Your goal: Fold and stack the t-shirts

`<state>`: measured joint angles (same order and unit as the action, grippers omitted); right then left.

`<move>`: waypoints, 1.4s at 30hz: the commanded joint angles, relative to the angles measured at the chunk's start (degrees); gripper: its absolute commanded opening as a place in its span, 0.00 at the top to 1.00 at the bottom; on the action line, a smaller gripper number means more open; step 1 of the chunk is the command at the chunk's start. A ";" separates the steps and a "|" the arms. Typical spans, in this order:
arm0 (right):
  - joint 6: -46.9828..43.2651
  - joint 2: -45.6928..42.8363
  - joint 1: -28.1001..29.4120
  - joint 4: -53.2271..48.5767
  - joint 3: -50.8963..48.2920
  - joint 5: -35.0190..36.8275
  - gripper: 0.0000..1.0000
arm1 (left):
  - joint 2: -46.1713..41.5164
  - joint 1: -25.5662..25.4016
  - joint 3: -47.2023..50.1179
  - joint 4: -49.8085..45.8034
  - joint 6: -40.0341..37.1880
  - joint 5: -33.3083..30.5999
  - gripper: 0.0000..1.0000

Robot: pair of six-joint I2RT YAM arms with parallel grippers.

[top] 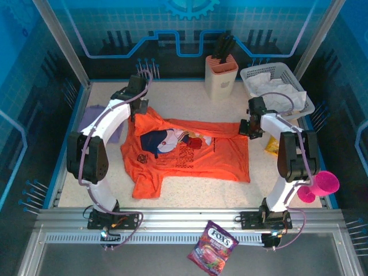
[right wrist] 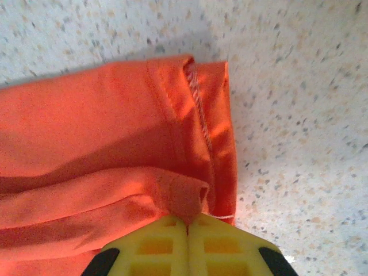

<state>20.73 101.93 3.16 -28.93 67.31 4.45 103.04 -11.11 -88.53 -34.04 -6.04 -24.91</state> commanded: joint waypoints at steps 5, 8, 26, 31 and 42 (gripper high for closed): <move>-0.10 -2.74 -2.26 -0.64 5.18 -1.79 1.00 | 3.68 0.50 -12.67 0.30 -7.57 -3.11 1.00; 0.10 -3.85 -2.23 -0.95 4.54 -3.59 1.00 | 3.62 0.62 -13.90 0.52 -9.43 -4.04 1.00; -0.09 -8.49 -1.40 -5.05 -4.74 -4.92 1.00 | -18.33 0.47 18.96 13.76 -13.00 -2.78 1.00; 0.33 -7.27 -1.14 -4.13 -6.65 -4.43 1.00 | -21.77 -0.25 26.43 14.25 -10.80 -3.01 1.00; 0.14 -5.96 -1.13 -2.76 -8.97 -4.08 1.00 | -22.56 -2.19 33.25 13.45 -9.20 -6.34 1.00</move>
<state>20.58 94.94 1.61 -31.75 59.70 0.58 82.04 -12.49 -56.38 -21.08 -16.45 -29.43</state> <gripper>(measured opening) 0.064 0.054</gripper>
